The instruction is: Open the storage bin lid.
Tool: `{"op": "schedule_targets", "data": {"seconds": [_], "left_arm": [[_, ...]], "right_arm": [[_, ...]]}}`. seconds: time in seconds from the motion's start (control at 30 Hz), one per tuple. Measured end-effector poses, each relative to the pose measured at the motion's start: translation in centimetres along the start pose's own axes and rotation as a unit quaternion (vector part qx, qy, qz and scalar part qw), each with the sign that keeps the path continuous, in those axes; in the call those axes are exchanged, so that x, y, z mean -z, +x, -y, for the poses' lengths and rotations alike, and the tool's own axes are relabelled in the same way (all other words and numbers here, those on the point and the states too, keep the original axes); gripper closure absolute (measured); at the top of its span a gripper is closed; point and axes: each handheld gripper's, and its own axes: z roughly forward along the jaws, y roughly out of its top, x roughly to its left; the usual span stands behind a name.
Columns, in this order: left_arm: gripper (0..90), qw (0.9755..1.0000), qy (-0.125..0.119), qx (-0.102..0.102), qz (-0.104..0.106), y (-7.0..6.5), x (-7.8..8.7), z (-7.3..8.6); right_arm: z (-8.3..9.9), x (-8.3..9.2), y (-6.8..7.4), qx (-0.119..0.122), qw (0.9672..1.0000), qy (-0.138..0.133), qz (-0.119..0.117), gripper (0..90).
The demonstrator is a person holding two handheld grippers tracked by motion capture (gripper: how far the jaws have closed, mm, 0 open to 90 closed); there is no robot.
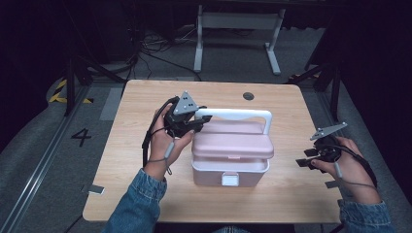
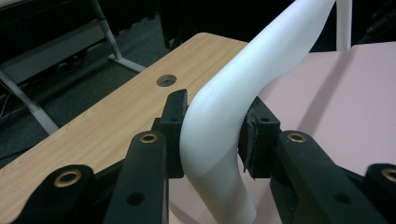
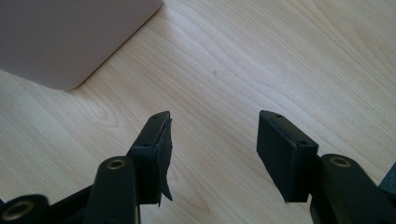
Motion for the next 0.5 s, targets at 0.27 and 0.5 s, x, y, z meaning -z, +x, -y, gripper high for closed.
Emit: {"op": "schedule_targets", "data": {"seconds": [0.27, 0.5], "left_arm": [[67.4, 1.0, -0.005, 0.004, -0.008, 0.7, -0.5, -0.4], [67.4, 0.9997, -0.011, 0.013, -0.015, 0.9, -1.0, -0.2]], "right_arm": [[-0.4, 0.6, 0.5, 0.01, 0.9995, -0.029, -0.004, 48.0], [-0.8, 1.9, 1.1, 0.021, 0.994, -0.1, -0.039, 48.0]]}}
